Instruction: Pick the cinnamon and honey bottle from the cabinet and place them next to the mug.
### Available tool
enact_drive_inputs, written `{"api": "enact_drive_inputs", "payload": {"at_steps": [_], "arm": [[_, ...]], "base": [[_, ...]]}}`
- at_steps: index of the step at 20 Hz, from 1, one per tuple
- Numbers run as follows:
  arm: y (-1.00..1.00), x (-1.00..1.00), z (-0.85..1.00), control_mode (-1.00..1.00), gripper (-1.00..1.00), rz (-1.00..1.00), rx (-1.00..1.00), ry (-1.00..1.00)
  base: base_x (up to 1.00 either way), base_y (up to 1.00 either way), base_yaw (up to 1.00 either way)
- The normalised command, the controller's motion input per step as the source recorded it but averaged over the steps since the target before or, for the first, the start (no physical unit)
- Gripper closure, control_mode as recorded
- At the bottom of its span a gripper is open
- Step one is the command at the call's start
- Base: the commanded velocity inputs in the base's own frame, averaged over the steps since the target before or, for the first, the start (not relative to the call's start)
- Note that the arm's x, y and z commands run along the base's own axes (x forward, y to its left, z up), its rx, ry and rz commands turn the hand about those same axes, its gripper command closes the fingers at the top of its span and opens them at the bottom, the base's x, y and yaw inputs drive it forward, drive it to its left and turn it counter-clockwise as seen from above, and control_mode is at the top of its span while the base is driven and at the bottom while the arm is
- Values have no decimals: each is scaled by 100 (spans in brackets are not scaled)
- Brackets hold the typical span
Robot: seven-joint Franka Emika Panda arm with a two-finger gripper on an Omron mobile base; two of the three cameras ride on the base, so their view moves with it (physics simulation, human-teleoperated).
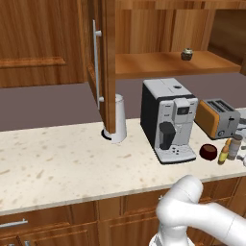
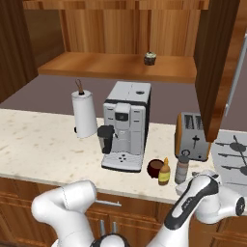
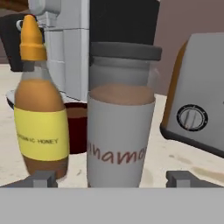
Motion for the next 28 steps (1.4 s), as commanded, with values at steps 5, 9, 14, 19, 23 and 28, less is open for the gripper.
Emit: {"api": "enact_drive_inputs", "payload": {"at_steps": [5,9,14,19,23,28], "arm": [[4,-61,25,-100,-100,-8,0,-15],[32,-75,40,-100,-100,-7,0,-13],[55,-84,56,-100,-100,-8,0,-14],[88,-70,67,-100,-100,-9,-2,-10],[99,-45,80,-100,-100,-11,-7,-3],[99,-16,88,-100,-100,-4,-8,13]], "base": [[0,0,0],[0,0,0],[0,0,0],[0,0,0],[0,0,0],[0,0,0]]}}
